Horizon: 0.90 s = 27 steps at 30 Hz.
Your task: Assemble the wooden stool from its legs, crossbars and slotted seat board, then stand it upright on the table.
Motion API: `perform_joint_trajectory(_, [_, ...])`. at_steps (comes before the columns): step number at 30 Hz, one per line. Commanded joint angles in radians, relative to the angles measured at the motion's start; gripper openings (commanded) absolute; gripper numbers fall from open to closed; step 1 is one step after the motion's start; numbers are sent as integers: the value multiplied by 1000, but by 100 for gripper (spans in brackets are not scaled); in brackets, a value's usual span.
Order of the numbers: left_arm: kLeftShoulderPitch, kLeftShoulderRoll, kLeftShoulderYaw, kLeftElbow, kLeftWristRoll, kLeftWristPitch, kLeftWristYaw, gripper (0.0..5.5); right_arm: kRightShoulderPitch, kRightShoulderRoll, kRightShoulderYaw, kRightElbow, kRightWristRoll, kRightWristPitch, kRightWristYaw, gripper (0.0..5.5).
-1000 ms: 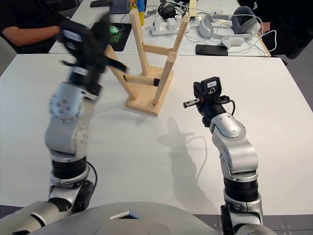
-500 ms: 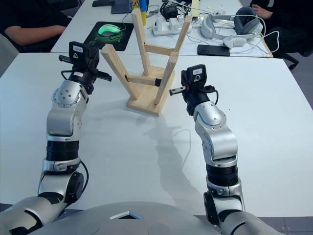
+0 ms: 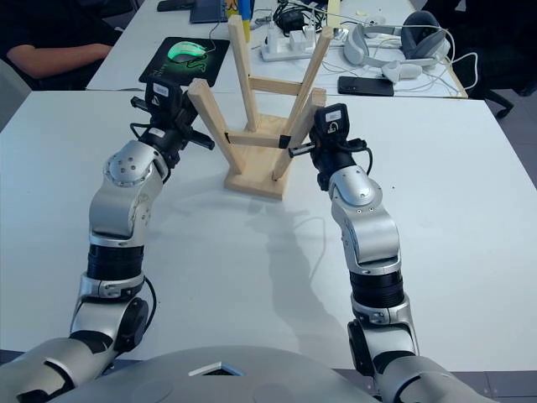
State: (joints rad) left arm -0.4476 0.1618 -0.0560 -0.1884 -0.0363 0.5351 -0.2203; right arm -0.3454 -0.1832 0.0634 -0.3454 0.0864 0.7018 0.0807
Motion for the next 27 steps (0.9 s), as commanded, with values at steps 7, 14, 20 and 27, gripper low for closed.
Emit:
perform_joint_trajectory(7, [100,-66,-50,-132,2,69,58,2,68,-48,-5,-105,7,40,60,0])
perform_joint_trajectory(14, [134,-37,8,-137,20,47,92,2,98,-72,-48,-96,-26,32,31,0])
perform_joint_trajectory(20, [138,-12,98,-163,69,-6,184,2,90,-58,-120,-103,-69,26,-46,0])
perform_joint_trajectory(27, [152,-25,153,-243,115,-51,274,2,68,2,-221,-185,-79,25,-151,0])
